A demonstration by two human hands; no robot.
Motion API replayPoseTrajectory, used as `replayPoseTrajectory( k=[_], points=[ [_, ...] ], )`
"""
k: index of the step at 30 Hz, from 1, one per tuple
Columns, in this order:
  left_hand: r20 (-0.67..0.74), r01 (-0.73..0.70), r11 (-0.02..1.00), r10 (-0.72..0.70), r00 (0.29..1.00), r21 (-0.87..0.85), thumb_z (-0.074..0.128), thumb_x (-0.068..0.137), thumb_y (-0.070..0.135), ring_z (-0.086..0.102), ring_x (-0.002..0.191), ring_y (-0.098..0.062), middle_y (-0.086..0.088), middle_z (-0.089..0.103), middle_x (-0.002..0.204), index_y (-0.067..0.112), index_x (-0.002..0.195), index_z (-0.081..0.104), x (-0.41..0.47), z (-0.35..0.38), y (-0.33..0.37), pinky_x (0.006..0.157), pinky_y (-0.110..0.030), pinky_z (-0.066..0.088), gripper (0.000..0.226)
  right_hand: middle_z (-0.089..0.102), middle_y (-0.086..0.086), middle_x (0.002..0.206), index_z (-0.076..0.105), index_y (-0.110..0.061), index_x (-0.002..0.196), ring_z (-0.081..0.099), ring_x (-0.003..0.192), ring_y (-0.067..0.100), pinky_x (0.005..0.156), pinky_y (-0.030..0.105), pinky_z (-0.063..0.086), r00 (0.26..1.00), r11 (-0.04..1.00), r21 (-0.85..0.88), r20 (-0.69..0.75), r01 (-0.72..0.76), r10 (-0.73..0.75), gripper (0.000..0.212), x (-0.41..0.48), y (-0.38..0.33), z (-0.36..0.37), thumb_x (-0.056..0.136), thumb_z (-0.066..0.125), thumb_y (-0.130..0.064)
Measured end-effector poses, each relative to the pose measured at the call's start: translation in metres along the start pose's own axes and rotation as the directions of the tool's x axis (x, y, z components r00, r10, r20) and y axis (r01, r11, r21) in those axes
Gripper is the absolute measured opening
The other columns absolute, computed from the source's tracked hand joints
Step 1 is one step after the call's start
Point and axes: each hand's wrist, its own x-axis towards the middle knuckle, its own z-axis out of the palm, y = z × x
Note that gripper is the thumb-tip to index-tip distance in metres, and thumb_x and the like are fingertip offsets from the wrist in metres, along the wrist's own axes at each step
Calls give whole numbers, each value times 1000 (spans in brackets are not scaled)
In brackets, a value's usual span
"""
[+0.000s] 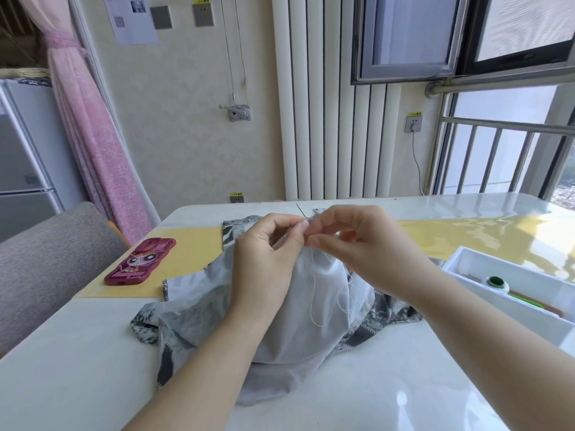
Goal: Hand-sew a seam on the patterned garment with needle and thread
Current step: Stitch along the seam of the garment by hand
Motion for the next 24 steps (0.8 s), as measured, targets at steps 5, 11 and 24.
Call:
replayPoseTrajectory(
  k=[5,11,24],
  points=[
    [22,28,995,-26,999,-93,65,87,13,66,79,-6,6,72,80,17,82,69,1,-6,-1,75,-16,48,8,70,-14,72,64,-21,80,58,55,-5,53,8,41,992,999,-24,-124,-25,22,13,4,-6,-9,79,73,-30],
    [126,18,990,-1,992,-137,62,87,8,62,74,-1,13,69,74,18,80,67,2,-7,1,73,-13,46,13,67,-15,86,74,-26,90,59,80,-5,64,6,39,965,943,-209,-26,-260,261,33,27,-11,-27,87,55,-53],
    [144,40,993,-24,989,-112,62,88,6,62,76,-1,13,70,75,19,80,66,4,-11,1,74,-12,46,16,70,11,85,48,-8,84,69,64,20,55,24,56,932,369,916,17,-160,362,20,49,-18,-25,102,38,-11]
  ],
)
